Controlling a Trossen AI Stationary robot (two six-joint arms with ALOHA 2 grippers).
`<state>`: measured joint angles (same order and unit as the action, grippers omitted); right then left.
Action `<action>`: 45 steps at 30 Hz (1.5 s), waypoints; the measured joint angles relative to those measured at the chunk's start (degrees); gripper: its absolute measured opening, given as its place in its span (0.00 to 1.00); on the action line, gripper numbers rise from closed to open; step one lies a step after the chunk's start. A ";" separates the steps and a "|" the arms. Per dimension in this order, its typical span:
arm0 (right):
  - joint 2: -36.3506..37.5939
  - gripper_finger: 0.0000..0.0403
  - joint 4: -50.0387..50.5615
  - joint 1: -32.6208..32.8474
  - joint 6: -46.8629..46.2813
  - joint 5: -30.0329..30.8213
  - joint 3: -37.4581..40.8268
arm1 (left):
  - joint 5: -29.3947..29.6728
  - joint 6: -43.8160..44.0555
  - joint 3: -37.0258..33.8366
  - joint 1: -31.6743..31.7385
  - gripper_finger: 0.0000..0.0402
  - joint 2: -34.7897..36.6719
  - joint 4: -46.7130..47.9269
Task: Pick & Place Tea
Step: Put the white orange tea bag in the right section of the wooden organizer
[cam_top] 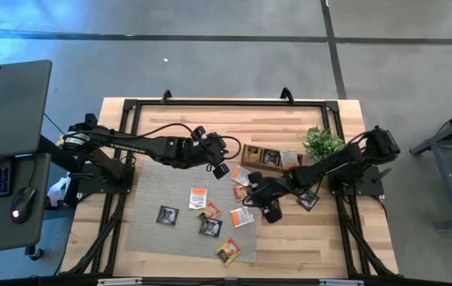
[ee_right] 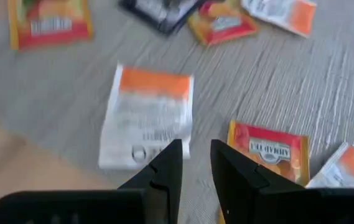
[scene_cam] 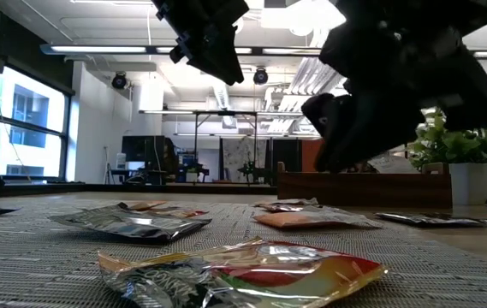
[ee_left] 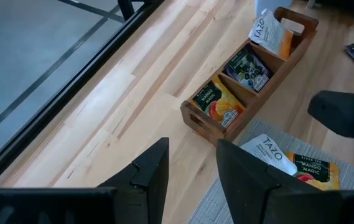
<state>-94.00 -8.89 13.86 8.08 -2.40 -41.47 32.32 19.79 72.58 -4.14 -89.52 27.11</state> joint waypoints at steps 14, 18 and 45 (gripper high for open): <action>-4.24 0.20 -3.85 0.12 -24.73 0.63 0.00 | -0.55 0.00 0.00 0.00 0.33 0.00 0.00; -6.51 0.20 -3.91 1.05 -26.48 1.92 0.00 | -0.50 0.00 0.00 0.00 0.33 0.00 0.00; -5.69 0.20 -5.28 2.68 -30.37 2.12 -0.02 | -0.40 0.00 0.00 0.00 0.33 0.00 0.00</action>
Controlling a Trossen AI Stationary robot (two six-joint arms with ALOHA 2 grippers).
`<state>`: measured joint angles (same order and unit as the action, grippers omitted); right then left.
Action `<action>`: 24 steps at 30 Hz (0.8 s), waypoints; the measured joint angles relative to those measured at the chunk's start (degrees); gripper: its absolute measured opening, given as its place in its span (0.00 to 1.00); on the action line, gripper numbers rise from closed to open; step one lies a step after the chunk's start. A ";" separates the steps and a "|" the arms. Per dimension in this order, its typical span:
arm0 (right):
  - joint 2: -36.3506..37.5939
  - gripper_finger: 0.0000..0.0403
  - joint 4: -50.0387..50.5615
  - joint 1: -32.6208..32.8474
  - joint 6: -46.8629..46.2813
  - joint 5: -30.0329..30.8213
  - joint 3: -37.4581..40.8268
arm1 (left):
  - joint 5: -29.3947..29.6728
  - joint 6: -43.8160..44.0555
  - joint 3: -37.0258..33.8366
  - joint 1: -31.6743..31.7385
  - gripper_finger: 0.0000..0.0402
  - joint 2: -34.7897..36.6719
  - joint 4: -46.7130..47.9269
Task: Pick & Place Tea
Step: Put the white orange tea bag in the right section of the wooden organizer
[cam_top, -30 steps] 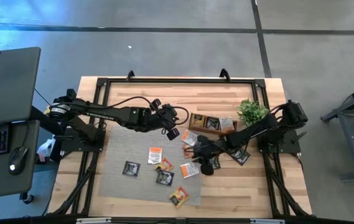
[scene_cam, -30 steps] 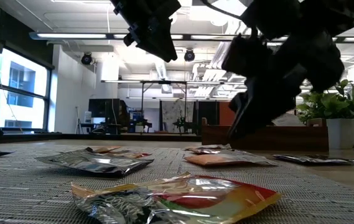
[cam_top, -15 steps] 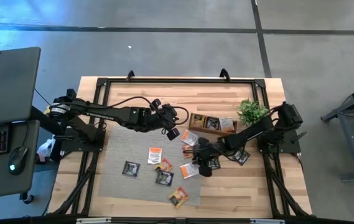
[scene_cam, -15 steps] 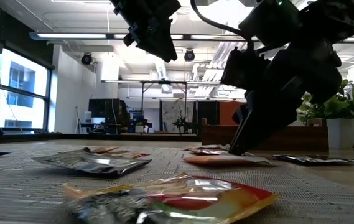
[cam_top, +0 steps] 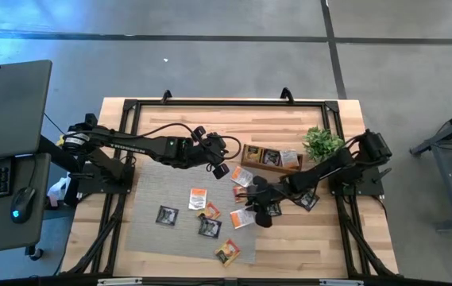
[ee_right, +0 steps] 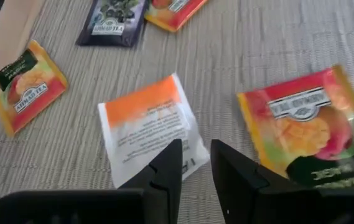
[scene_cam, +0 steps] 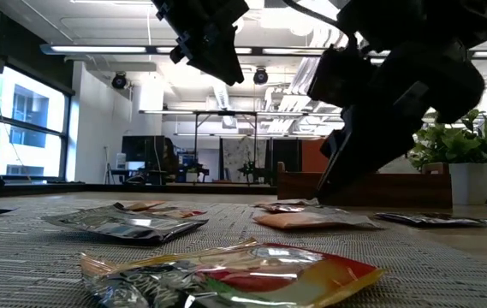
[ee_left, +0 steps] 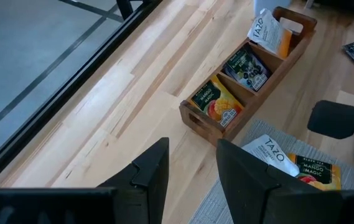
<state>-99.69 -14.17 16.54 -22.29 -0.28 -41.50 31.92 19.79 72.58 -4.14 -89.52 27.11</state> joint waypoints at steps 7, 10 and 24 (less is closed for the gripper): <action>-3.29 0.20 -0.98 0.41 -1.35 0.80 -0.13 | 0.00 0.00 0.00 0.00 0.33 0.00 -0.06; -3.51 0.19 -0.93 0.41 -1.00 1.27 -0.13 | 0.00 0.00 0.00 0.00 0.33 0.00 -0.02; -1.85 0.01 1.01 0.23 2.61 2.90 0.02 | 0.02 0.00 0.00 0.00 0.33 0.00 0.02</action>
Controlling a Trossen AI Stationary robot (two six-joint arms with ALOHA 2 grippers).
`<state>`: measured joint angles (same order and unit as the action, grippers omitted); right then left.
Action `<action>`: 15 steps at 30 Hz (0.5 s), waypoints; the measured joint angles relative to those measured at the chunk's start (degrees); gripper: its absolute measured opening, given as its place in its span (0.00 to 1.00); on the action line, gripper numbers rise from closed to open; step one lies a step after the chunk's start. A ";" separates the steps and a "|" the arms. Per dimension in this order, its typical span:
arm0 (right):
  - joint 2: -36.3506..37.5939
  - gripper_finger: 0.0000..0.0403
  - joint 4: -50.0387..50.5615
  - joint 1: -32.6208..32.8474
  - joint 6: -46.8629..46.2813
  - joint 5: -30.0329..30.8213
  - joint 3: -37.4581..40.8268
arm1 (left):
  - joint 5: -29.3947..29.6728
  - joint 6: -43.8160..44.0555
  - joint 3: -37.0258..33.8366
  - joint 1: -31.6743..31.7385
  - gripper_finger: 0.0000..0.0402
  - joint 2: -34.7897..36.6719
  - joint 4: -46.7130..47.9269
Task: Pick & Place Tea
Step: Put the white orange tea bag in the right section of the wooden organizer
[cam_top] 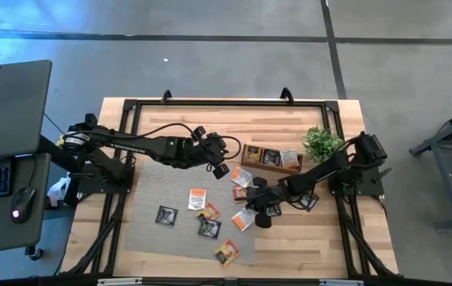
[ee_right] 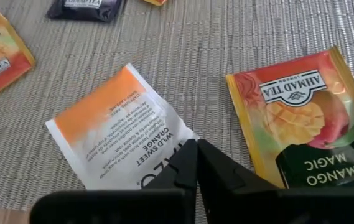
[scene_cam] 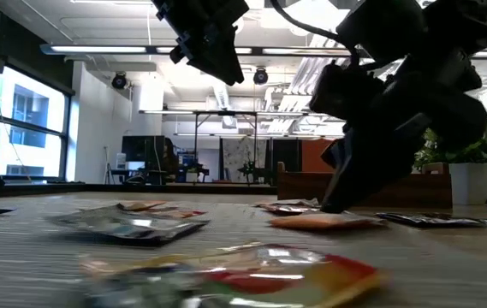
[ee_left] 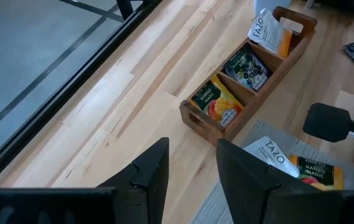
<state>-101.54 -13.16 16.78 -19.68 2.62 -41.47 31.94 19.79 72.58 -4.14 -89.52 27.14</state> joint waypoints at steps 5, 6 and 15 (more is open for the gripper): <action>7.69 0.01 6.56 -1.06 1.22 0.92 0.08 | -0.02 0.00 0.00 0.00 0.33 0.00 0.04; 9.65 0.01 8.63 -1.38 2.10 1.69 0.06 | -0.06 0.00 0.00 0.00 0.33 0.00 0.00; 27.95 0.00 41.13 -3.61 5.18 21.04 0.02 | -0.35 0.00 0.00 0.00 0.33 0.00 0.08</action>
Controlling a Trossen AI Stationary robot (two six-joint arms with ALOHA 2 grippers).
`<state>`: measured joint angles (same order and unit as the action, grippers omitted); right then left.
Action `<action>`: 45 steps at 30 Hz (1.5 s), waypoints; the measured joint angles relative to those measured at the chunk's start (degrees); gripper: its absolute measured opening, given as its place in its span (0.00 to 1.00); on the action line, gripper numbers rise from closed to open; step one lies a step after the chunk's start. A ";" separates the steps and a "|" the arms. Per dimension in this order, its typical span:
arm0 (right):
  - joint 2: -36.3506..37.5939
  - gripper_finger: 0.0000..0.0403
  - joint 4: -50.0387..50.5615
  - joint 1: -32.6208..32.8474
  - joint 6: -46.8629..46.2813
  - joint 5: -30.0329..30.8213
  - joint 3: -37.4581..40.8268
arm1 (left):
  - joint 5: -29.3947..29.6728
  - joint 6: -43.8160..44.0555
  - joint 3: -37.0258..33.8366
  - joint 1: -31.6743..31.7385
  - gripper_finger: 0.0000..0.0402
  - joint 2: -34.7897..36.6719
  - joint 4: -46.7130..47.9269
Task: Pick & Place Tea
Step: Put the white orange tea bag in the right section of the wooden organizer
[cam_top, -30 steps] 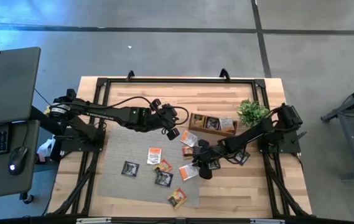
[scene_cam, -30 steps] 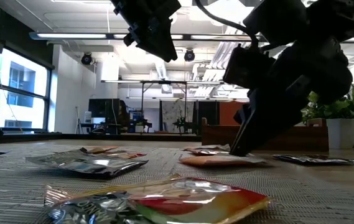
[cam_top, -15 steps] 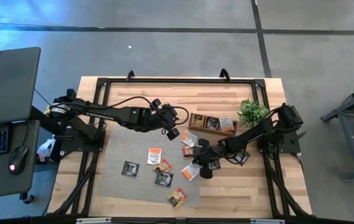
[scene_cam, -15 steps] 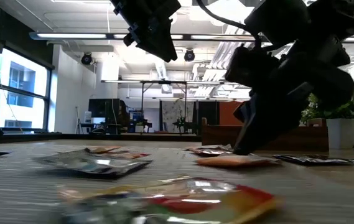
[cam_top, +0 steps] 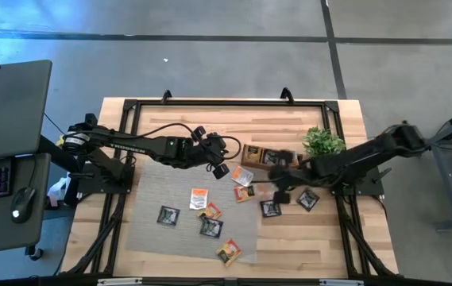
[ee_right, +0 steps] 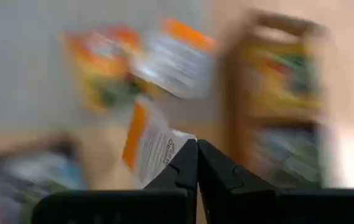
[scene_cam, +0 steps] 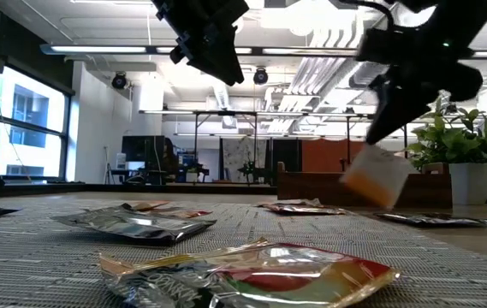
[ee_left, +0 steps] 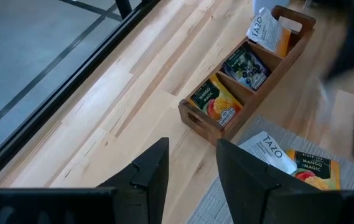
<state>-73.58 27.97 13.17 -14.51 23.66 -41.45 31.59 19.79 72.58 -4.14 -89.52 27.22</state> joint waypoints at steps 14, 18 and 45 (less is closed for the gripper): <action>10.65 0.00 16.37 -4.67 21.11 17.82 0.00 | -0.04 0.00 0.00 0.00 0.33 0.00 -0.06; 9.63 0.00 16.88 -5.69 24.44 14.62 0.00 | -0.04 0.00 0.00 0.00 0.33 0.00 -0.06; 9.34 0.16 19.35 -6.07 26.53 10.45 -0.02 | -0.20 0.00 0.00 0.00 0.33 0.00 -0.06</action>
<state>-64.25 47.32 7.09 12.02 34.11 -41.47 31.40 19.79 72.58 -4.14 -89.52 27.16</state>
